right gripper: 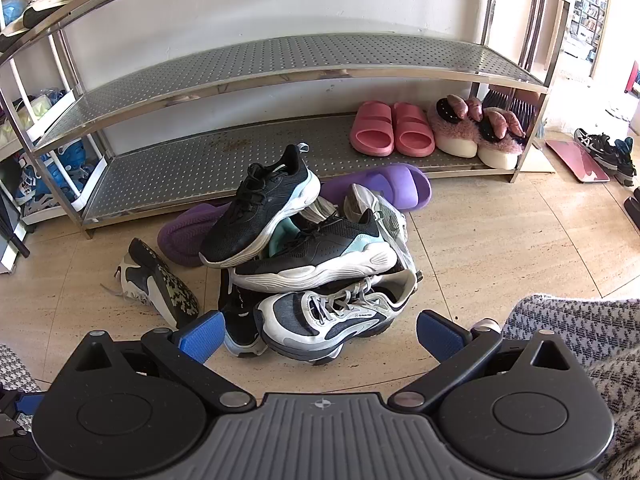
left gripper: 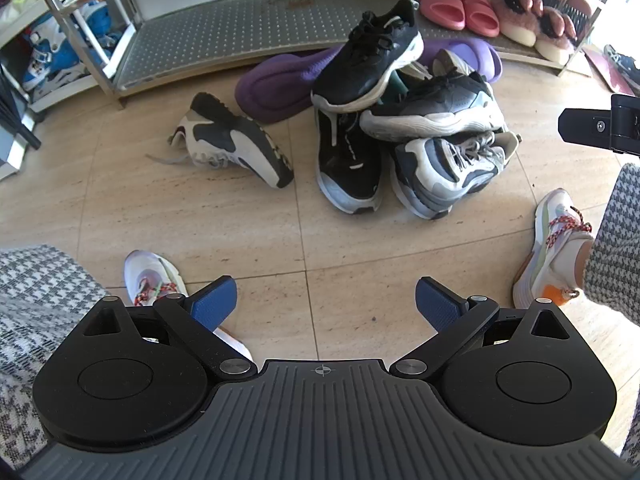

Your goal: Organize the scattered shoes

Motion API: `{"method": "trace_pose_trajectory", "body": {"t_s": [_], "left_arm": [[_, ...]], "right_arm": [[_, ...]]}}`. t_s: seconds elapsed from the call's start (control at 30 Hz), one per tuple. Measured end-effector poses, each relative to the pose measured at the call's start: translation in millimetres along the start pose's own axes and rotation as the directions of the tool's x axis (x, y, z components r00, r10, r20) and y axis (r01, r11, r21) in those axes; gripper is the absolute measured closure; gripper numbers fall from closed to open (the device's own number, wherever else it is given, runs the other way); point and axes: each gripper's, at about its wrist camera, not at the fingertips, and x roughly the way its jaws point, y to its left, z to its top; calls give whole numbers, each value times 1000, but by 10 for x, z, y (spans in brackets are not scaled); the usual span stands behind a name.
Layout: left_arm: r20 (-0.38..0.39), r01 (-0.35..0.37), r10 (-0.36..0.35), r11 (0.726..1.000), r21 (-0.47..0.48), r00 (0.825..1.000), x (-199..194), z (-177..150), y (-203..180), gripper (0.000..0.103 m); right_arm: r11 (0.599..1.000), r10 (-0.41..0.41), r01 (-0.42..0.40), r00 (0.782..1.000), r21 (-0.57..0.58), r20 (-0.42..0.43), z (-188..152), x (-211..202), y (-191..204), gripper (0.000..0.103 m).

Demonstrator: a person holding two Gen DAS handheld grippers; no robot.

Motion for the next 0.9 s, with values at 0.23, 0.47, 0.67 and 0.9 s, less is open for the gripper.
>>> {"method": "trace_pose_trajectory", "body": {"t_s": [0.23,0.47,0.67,0.9], "left_arm": [[-1,-1,1,1000,1,1000,-1,0,-10,4],[-3,6,-6,1000,-22,1000,4,-33,3,4],[-3,9,-9,995,-97,1000,55,56,146,4],[-34,30,-34,992,-126,999,29,94,232,0]], "right_arm": [[1000,0,0,1000,0,-1,12,3,-5,1],[1000,0,0,1000,7,1,5,2,-7,0],[1000,16,-17,1000,19,11,12,-53,5,0],[999,45,-46,999,21,21,32,-166,52,1]]}}
